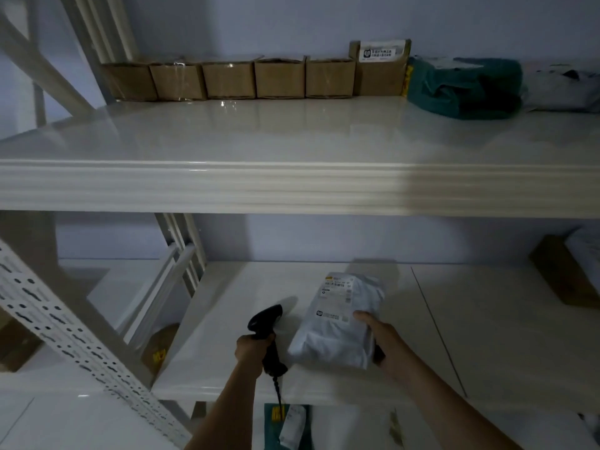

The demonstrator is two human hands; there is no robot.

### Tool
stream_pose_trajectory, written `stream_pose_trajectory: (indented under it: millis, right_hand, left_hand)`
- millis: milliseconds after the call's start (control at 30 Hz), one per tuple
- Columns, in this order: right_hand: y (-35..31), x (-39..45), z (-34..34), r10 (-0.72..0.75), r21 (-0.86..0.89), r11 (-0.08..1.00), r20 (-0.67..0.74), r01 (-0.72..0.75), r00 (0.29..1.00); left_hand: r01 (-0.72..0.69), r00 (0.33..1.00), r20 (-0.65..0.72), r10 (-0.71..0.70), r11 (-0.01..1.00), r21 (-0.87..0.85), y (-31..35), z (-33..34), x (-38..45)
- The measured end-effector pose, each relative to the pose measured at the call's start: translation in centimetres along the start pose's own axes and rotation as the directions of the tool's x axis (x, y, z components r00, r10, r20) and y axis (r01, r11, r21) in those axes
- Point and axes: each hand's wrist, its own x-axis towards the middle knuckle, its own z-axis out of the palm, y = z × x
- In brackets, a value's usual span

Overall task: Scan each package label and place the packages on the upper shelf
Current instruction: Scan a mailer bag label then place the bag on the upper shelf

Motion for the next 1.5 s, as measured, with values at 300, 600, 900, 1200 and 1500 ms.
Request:
stream_pose_trajectory:
  millis: [300, 600, 900, 1200, 1500]
  right_hand:
    - [-2.7, -1.0, -1.0, -0.088, 0.065, 0.994, -0.084, 0.093, 0.993]
    - [-7.4, -4.2, -4.3, -0.121, 0.137, 0.986, 0.199, 0.095, 0.972]
    - [-8.7, -11.2, -6.5, -0.398, -0.031, 0.917, -0.152, 0.398, 0.905]
    - [-9.3, -24.3, -10.8, -0.485, -0.010, 0.865, -0.281, 0.502, 0.828]
    - [-12.8, -36.4, -14.9, -0.493, -0.063, 0.860, -0.356, 0.506, 0.794]
  left_hand:
    - [-0.016, 0.964, -0.253, 0.087, 0.963, 0.268, 3.1, 2.0, -3.2]
    - [-0.201, 0.800, 0.472, 0.371, 0.907, -0.371, 8.6, 11.0, -12.7]
    - [-0.061, 0.842, 0.435, 0.318, 0.858, -0.510, 9.6, 14.5, -21.9]
    - [-0.076, 0.758, 0.528, 0.384, 0.855, -0.513, 9.1, 14.9, -33.7]
    - [-0.315, 0.741, 0.487, 0.462, 0.880, -0.354, 10.9, 14.3, -45.5]
